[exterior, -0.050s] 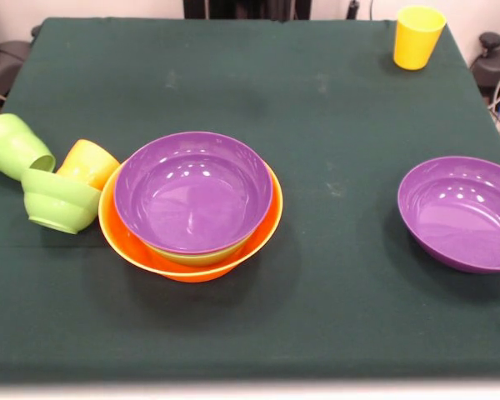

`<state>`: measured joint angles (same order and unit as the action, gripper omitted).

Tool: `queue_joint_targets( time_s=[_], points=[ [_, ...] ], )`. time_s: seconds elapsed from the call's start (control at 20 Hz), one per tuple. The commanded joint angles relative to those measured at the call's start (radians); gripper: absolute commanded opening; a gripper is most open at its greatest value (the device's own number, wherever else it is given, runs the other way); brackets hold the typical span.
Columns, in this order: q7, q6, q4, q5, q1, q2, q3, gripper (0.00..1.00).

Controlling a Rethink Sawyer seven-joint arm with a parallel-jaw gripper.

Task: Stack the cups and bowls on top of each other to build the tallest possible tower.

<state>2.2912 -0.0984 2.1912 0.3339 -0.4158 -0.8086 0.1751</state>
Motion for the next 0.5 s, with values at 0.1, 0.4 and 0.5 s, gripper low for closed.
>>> queue_joint_targets(
  time_s=[0.1,0.4,0.5],
  points=[
    [0.143,-0.035,-0.083,-0.083,0.155,0.038,-0.012,0.00],
    [0.170,-0.063,-0.147,-0.171,0.285,0.052,-0.066,0.00],
    [0.170,-0.090,-0.169,-0.203,0.322,0.046,-0.091,0.00]
  ],
)
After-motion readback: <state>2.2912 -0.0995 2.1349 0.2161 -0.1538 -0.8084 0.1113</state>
